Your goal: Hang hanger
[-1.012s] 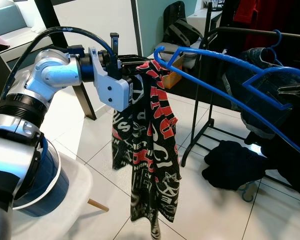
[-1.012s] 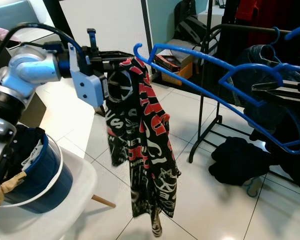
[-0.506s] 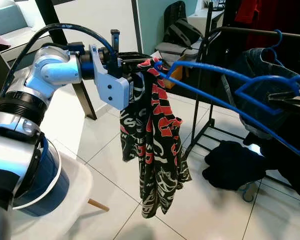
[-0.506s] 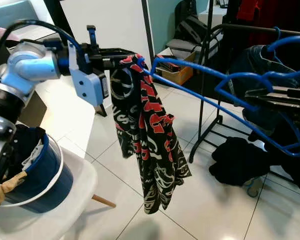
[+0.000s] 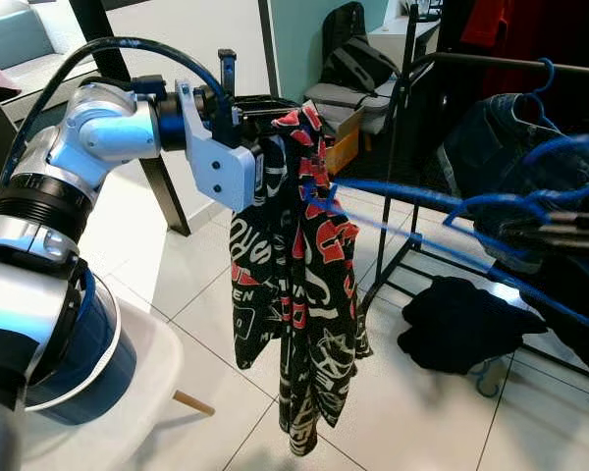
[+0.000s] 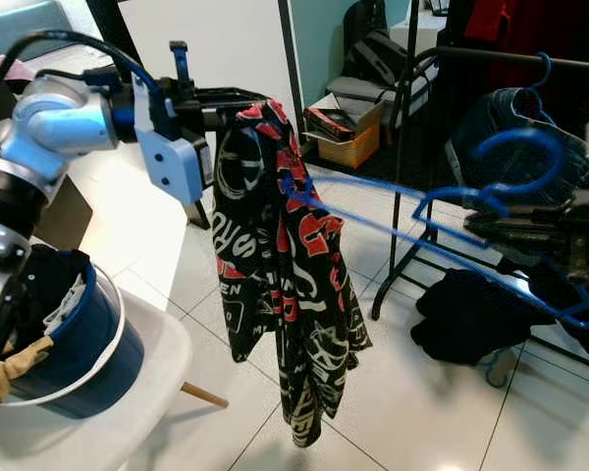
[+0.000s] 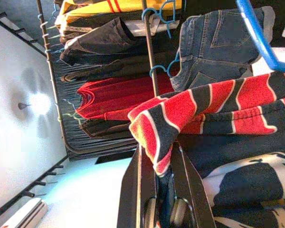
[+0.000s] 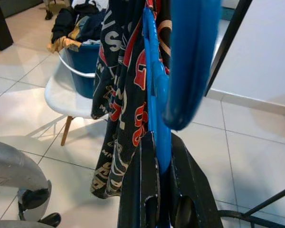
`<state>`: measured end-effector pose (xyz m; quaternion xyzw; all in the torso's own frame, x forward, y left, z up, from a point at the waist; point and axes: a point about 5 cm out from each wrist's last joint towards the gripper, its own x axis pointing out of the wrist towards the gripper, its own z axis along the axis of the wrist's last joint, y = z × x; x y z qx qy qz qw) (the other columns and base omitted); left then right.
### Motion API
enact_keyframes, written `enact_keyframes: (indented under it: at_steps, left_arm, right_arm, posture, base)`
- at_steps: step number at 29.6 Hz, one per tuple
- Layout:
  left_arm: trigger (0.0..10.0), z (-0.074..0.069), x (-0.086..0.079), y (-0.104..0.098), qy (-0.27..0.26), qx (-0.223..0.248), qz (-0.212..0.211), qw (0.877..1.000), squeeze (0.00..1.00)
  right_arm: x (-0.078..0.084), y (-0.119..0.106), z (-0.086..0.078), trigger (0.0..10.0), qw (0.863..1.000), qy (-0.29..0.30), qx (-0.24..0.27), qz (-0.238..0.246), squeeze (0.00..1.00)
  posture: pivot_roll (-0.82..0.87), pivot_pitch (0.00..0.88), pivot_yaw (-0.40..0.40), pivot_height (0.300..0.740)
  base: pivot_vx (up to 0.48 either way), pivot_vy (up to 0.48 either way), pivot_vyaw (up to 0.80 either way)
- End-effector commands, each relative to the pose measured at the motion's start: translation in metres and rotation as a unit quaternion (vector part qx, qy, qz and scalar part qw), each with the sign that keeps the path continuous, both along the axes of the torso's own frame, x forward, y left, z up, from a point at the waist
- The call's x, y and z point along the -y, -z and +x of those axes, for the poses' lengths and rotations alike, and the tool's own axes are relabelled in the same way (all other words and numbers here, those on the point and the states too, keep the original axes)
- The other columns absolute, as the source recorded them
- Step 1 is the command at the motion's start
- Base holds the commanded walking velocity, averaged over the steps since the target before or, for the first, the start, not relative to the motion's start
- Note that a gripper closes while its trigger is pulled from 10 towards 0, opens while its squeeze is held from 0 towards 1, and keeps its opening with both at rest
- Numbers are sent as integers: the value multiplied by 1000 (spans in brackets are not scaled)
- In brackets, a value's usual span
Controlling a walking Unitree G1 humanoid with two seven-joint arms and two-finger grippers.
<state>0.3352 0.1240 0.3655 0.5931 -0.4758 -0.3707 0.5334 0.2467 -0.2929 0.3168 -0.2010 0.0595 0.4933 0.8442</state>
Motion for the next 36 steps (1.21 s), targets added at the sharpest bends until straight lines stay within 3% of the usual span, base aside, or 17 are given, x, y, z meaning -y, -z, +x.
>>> enact_keyframes:
  at_steps: [1, 8, 9, 13, 19, 36]
  left_arm:
    - [10000, -4, -2, -13, 9, 20, -24, 999, 0]
    - [10000, -6, -1, -15, 14, 24, -23, 999, 0]
    - [10000, -5, -1, -14, 12, 22, -21, 999, 0]
    - [10000, -3, -4, -11, 3, 18, -18, 1000, 0]
    - [10000, -2, -5, -8, -2, 14, -15, 1000, 0]
    - [10000, -2, -4, -9, -2, 15, -17, 1000, 0]
  right_arm:
    - [-4, 2, 1, 10000, 1000, -5, -1, -20, 0]
    - [-7, 9, 6, 10000, 999, 4, -4, -33, 0]
    - [-9, -3, 3, 10000, 1000, -15, 17, 7, 0]
    - [-6, -20, -9, 10000, 996, -50, 38, 64, 0]
    - [-2, -33, -20, 10000, 992, -71, 52, 93, 0]
    - [11, -33, -23, 10000, 994, -30, 57, 87, 0]
  posture:
    - [-110, 0, 116, 740]
    - [-108, 0, 115, 740]
    - [-107, 0, 113, 740]
    - [-109, 0, 113, 740]
    - [-115, 0, 116, 740]
    - [-114, 0, 115, 740]
  base:
    - [0, 0, 0]
    - [0, 0, 0]
    - [0, 0, 0]
    - [0, 0, 0]
    - [0, 0, 0]
    - [0, 0, 0]
